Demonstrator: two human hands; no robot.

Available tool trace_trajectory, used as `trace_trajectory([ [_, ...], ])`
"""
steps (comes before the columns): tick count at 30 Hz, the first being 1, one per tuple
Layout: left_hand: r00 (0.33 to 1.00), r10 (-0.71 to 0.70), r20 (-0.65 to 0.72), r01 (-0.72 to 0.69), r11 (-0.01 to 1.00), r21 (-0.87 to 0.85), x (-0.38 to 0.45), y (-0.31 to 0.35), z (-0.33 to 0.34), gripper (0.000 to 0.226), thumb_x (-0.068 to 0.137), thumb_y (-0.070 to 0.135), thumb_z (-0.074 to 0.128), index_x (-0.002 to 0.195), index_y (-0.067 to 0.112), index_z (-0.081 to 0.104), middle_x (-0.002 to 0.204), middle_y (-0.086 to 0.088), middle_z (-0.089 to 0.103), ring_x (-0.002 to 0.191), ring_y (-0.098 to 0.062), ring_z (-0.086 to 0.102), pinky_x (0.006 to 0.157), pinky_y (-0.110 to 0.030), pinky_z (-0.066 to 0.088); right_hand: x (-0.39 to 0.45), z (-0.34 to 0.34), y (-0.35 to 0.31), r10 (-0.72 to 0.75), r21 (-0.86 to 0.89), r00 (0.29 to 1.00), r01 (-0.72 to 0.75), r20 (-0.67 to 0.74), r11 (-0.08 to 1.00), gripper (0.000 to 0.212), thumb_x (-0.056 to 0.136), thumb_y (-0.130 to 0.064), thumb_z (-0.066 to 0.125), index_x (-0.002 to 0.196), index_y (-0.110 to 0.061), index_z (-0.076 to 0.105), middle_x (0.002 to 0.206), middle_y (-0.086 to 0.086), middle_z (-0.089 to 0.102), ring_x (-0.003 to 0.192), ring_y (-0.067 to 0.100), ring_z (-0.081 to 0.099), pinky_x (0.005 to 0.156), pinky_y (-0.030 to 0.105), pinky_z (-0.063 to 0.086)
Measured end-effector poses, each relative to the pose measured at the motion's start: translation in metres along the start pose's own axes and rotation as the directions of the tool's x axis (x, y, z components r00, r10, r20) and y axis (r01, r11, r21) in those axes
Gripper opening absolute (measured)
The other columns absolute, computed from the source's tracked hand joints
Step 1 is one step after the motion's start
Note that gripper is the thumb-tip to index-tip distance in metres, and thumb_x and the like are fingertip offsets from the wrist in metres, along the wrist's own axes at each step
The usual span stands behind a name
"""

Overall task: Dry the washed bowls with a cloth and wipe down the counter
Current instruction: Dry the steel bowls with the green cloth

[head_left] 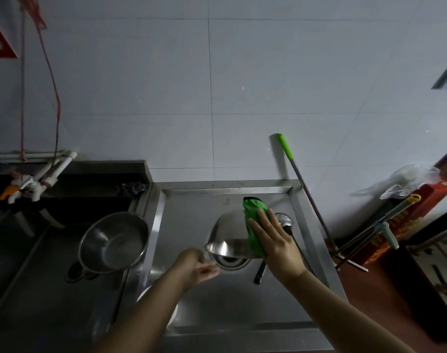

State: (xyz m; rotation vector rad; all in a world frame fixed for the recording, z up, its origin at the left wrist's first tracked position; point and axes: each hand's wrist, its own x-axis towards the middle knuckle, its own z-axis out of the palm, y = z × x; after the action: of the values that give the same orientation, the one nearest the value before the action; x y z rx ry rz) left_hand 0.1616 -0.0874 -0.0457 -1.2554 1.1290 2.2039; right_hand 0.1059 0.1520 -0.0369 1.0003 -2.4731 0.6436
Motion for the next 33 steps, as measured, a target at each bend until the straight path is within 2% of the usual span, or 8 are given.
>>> trace_trajectory([
  [3, 0.968, -0.109, 0.226, 0.207, 0.857, -0.471, -0.019, 0.000, 0.018, 0.047, 0.102, 0.021, 0.037, 0.124, -0.020, 0.043, 0.121, -0.046, 0.053, 0.110, -0.053, 0.056, 0.062, -0.070, 0.054, -0.007, 0.005, -0.007, -0.086, -0.082, 0.996, 0.084, -0.013, 0.993, 0.066, 0.077, -0.007, 0.078, 0.139, -0.010, 0.056, 0.153, 0.016, 0.042, 0.141, 0.047, 0.035, 0.098, 0.063, 0.049],
  [6, 0.988, -0.109, 0.112, 0.155, 0.790, -0.593, -0.009, 0.010, 0.035, 0.037, 0.108, 0.014, 0.030, 0.112, -0.012, 0.057, 0.109, -0.035, 0.059, 0.106, -0.041, 0.059, 0.064, -0.057, 0.056, -0.015, 0.009, -0.018, -0.171, -0.131, 0.985, 0.168, -0.016, 0.977, 0.066, 0.077, -0.012, 0.074, 0.140, -0.012, 0.055, 0.153, 0.013, 0.043, 0.142, 0.045, 0.034, 0.107, 0.062, 0.037],
  [8, 0.992, -0.126, 0.010, 0.110, 0.822, -0.558, 0.012, 0.014, 0.036, 0.036, 0.107, 0.013, 0.032, 0.118, -0.002, 0.063, 0.108, -0.028, 0.064, 0.093, -0.038, 0.062, 0.064, -0.054, 0.059, -0.023, 0.010, -0.026, -0.194, -0.146, 0.976, 0.207, 0.095, 0.967, 0.088, 0.066, -0.015, 0.083, 0.147, -0.015, 0.046, 0.158, 0.011, 0.035, 0.146, 0.041, 0.025, 0.107, 0.060, 0.032],
  [13, 0.977, 0.033, -0.212, -0.097, 0.950, -0.298, 0.054, 0.003, 0.016, 0.068, 0.100, 0.060, 0.032, 0.133, 0.006, 0.056, 0.131, -0.017, 0.060, 0.124, -0.040, 0.056, 0.104, -0.053, 0.045, -0.026, 0.006, -0.041, -0.237, -0.140, 0.920, 0.291, 0.312, 0.946, 0.108, 0.061, -0.033, 0.091, 0.153, -0.018, 0.037, 0.165, 0.007, 0.018, 0.150, 0.038, 0.013, 0.111, 0.055, 0.025],
  [17, 0.991, 0.132, -0.003, -0.126, 0.934, -0.335, 0.042, -0.013, 0.011, 0.074, 0.090, 0.066, 0.044, 0.136, 0.009, 0.055, 0.131, -0.020, 0.063, 0.118, -0.042, 0.061, 0.097, -0.054, 0.051, -0.006, 0.007, -0.059, -0.204, -0.092, 0.936, 0.239, 0.287, 0.967, 0.099, 0.072, -0.044, 0.081, 0.154, -0.018, 0.032, 0.165, 0.008, 0.018, 0.151, 0.038, 0.012, 0.116, 0.054, 0.024],
  [21, 0.970, 0.239, -0.054, -0.243, 0.912, -0.330, 0.011, -0.029, 0.024, 0.054, 0.099, 0.058, 0.045, 0.122, 0.012, 0.061, 0.113, -0.018, 0.070, 0.100, -0.036, 0.069, 0.075, -0.043, 0.057, 0.023, 0.013, -0.066, -0.026, 0.003, 0.925, 0.027, 0.378, 1.000, 0.099, 0.074, -0.052, 0.080, 0.154, -0.020, 0.031, 0.165, 0.008, 0.020, 0.152, 0.038, 0.008, 0.115, 0.059, 0.029],
  [27, 0.972, 0.233, -0.033, -0.230, 0.917, -0.326, 0.015, -0.036, 0.007, 0.054, 0.099, 0.060, 0.044, 0.122, 0.015, 0.063, 0.114, -0.019, 0.072, 0.103, -0.037, 0.069, 0.086, -0.047, 0.058, 0.060, 0.014, -0.077, 0.091, -0.049, 0.834, -0.077, 0.544, 0.996, 0.091, 0.084, -0.074, 0.053, 0.157, -0.035, 0.015, 0.167, -0.001, 0.000, 0.152, 0.030, -0.014, 0.121, 0.050, 0.002],
  [33, 0.974, 0.208, -0.084, -0.223, 0.859, -0.460, 0.029, -0.034, -0.022, 0.060, 0.096, 0.062, 0.048, 0.133, 0.017, 0.061, 0.130, -0.017, 0.066, 0.117, -0.038, 0.062, 0.087, -0.050, 0.056, 0.067, 0.012, -0.047, 0.173, 0.000, 0.811, -0.209, 0.559, 0.978, 0.079, 0.090, -0.076, 0.039, 0.155, -0.040, 0.015, 0.166, -0.008, 0.005, 0.153, 0.022, -0.008, 0.120, 0.054, 0.023],
])
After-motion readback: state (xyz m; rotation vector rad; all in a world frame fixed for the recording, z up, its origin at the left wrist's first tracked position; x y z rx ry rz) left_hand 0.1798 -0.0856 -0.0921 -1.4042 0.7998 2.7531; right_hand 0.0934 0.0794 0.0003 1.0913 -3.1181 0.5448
